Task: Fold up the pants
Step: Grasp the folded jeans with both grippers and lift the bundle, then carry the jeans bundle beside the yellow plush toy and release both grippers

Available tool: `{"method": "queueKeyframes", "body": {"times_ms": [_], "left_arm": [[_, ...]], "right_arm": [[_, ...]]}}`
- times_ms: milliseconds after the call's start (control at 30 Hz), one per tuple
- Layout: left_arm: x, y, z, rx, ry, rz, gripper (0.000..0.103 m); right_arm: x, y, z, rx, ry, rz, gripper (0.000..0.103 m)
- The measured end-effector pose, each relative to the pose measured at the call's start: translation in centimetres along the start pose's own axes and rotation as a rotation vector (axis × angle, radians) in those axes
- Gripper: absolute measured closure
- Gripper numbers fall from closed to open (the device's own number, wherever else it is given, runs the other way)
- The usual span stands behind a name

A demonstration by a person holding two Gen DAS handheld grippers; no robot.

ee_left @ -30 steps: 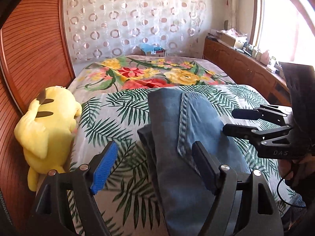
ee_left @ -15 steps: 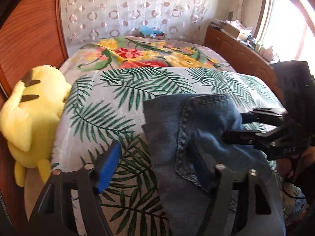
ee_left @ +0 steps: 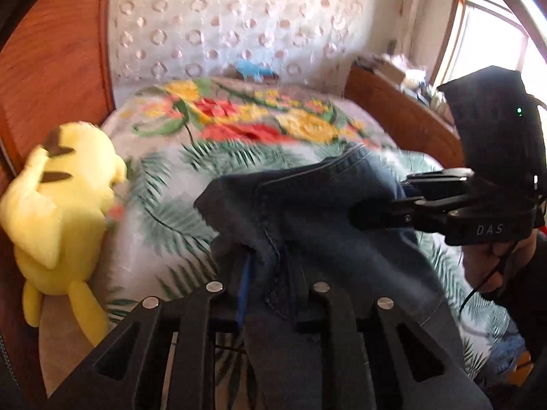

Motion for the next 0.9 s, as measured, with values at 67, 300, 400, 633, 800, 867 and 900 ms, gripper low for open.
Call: {"method": "queueKeyframes", "body": {"times_ms": [67, 300, 400, 633, 800, 867, 900], "left_arm": [[-1.4, -1.3, -1.2, -0.012, 0.041, -0.028, 0.084], [-2.2, -6.9, -7.6, -0.042, 0.12, -0.148, 0.084], [-0.6, -7.8, -9.8, -0.015, 0.123, -0.195, 0.084], [8.1, -8.3, -11.5, 0.013, 0.006, -0.227, 0.084], [10.7, -6.9, -10.6, 0.036, -0.04, -0.232, 0.084], [10.8, -6.6, -10.1, 0.039, -0.052, -0.235, 0.084], [10.7, -6.6, -10.1, 0.036, -0.051, -0.232, 0.084]], "right_arm": [[0.5, -1.2, -2.2, -0.036, 0.018, -0.018, 0.08], [2.8, -2.0, -8.1, -0.086, 0.115, -0.069, 0.08], [4.0, -0.6, -9.5, -0.088, 0.172, -0.056, 0.08], [9.8, 7.4, -9.5, 0.012, 0.145, 0.085, 0.078], [12.9, 11.1, -8.8, 0.062, 0.099, 0.157, 0.066], [13.1, 11.5, -8.8, 0.074, 0.088, 0.176, 0.055], [12.8, 11.8, -8.9, 0.074, 0.083, 0.198, 0.051]]}}
Point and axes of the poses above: each gripper's, at about its wrist camera, not at the fingertips, and x roughly the way its jaws point, y to its right, z to its underside, the point moved 3 cm from there along x, roughly the way its jaws point, and after that the axes turned 12 degrees about -z, right-handed, at the moved point
